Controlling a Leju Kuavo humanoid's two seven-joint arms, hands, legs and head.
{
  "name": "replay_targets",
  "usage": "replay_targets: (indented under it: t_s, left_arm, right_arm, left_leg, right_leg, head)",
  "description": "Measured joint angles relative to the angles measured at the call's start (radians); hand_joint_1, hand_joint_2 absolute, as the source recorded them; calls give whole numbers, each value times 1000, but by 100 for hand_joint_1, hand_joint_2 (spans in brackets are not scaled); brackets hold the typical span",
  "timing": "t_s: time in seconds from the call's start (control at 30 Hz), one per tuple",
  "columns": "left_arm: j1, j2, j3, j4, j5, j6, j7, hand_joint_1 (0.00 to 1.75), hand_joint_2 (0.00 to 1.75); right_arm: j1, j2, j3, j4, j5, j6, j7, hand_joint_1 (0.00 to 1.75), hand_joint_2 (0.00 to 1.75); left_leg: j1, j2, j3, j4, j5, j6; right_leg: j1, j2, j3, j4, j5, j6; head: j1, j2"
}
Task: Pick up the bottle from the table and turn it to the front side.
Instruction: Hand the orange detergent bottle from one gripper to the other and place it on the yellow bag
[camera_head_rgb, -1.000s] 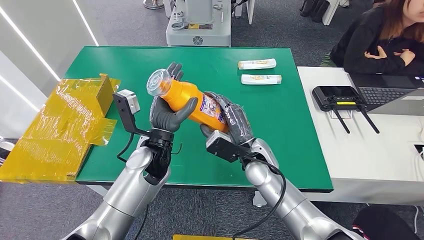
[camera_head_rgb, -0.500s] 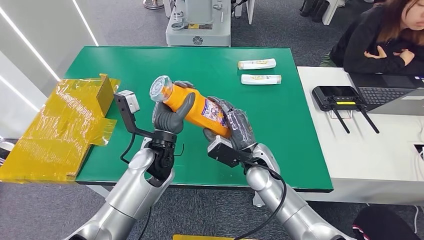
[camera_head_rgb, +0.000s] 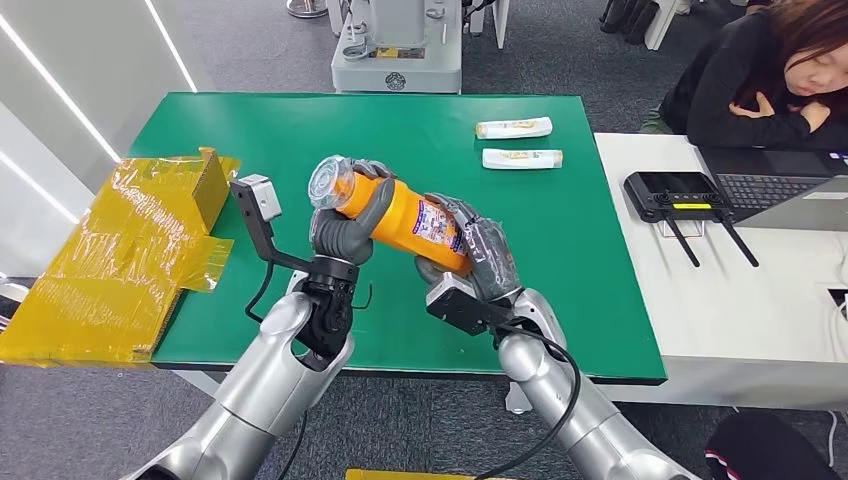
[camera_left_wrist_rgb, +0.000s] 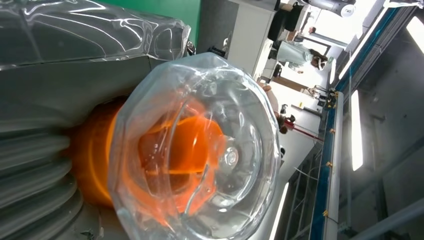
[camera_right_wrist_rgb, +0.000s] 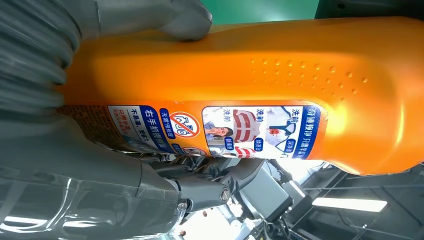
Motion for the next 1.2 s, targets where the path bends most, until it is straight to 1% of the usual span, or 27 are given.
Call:
replay_targets:
  t_s: [0.23, 0.27, 0.37, 0.4, 0.7, 1.03, 1.13, 1.2]
  left_arm:
    - [-5, -3, -1, 6, 5, -6, 0, 175, 175]
    - [-5, -4, -1, 7, 6, -7, 0, 175, 175]
    - [-5, -6, -1, 10, 6, -9, -1, 175, 175]
    - [-5, -7, -1, 10, 6, -9, -2, 175, 175]
    - [-5, -6, -1, 16, 3, 2, -9, 175, 175]
    - [-5, 0, -1, 16, -8, 10, -10, 175, 175]
    - [-5, 1, -1, 16, -41, 30, -22, 175, 175]
    - [-6, 4, -1, 16, -102, 71, -49, 175, 175]
  right_arm:
    - [6, -4, -8, -2, -1, -11, -5, 175, 175]
    - [8, -5, -9, -2, -1, -12, -6, 160, 175]
    - [13, -8, -14, -5, -4, -14, -12, 30, 175]
    - [14, -9, -17, -7, -8, -17, -15, 1, 175]
    - [9, -12, -40, -11, -47, -34, -29, 0, 175]
    - [7, -21, -42, -3, -85, -42, -44, 0, 175]
    - [7, -23, -42, 0, -101, -49, -56, 0, 175]
    - [7, -26, -42, -1, -116, -57, -65, 0, 175]
  left_leg:
    - [0, 0, 0, 0, 0, 0]
    - [0, 0, 0, 0, 0, 0]
    - [0, 0, 0, 0, 0, 0]
    - [0, 0, 0, 0, 0, 0]
    - [0, 0, 0, 0, 0, 0]
    - [0, 0, 0, 0, 0, 0]
    - [0, 0, 0, 0, 0, 0]
    - [0, 0, 0, 0, 0, 0]
  right_leg:
    - [0, 0, 0, 0, 0, 0]
    - [0, 0, 0, 0, 0, 0]
    - [0, 0, 0, 0, 0, 0]
    - [0, 0, 0, 0, 0, 0]
    - [0, 0, 0, 0, 0, 0]
    - [0, 0, 0, 0, 0, 0]
    - [0, 0, 0, 0, 0, 0]
    - [0, 0, 0, 0, 0, 0]
  head:
    - [0, 0]
    - [0, 0]
    - [0, 0]
    - [0, 0]
    - [0, 0]
    - [0, 0]
    - [0, 0]
    - [0, 0]
